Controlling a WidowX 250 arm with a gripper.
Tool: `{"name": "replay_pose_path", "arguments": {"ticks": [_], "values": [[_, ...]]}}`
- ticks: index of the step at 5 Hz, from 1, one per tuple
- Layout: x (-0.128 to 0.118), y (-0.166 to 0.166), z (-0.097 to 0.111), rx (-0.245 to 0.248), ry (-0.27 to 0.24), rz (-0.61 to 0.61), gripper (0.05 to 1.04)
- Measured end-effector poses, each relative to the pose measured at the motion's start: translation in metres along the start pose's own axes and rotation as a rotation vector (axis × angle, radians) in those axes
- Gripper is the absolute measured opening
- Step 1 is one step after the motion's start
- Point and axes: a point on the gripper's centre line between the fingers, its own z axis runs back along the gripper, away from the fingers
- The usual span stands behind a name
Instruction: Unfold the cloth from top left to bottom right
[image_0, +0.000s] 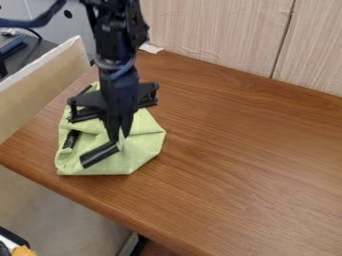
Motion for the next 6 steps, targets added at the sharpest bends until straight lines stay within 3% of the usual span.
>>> {"name": "replay_pose_path", "arguments": {"ticks": [3,4,6], "values": [[0.038,-0.014,-0.026,-0.056,-0.037,-0.124,0.084],[0.042,-0.016,-0.027,-0.062,-0.061,-0.133,0.241],[0.042,-0.018,-0.023,-0.054,-0.052,-0.138,0.821]]}}
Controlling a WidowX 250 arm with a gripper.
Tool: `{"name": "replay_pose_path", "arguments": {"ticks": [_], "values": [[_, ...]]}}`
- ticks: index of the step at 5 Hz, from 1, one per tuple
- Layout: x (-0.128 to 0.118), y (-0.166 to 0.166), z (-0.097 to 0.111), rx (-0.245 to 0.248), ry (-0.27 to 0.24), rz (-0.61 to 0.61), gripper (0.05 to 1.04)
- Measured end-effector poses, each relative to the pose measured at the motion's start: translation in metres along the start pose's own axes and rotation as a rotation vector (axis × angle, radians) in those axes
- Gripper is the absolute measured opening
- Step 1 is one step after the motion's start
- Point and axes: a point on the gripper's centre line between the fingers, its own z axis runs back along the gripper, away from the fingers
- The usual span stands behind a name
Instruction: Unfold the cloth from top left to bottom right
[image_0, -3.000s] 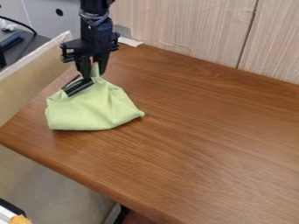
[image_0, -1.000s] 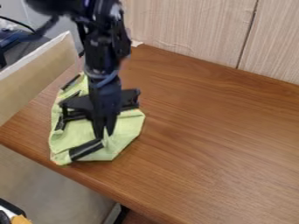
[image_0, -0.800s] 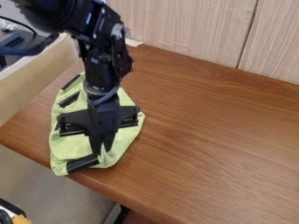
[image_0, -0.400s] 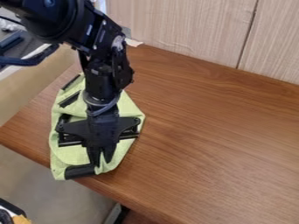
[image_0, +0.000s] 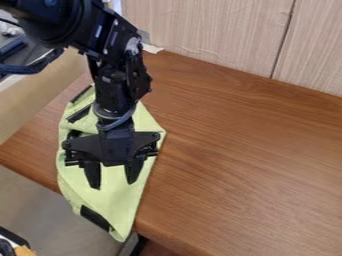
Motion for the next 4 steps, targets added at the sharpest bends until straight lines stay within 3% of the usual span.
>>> {"name": "replay_pose_path", "arguments": {"ticks": [1,2,4], "values": [[0.000,-0.002,0.005,0.000,-0.003,-0.004,1.007],[-0.003,-0.002,0.014,0.017,0.014,-0.008,1.004],[-0.017,-0.011,0.073,0.144,0.098,0.008,1.000]]}}
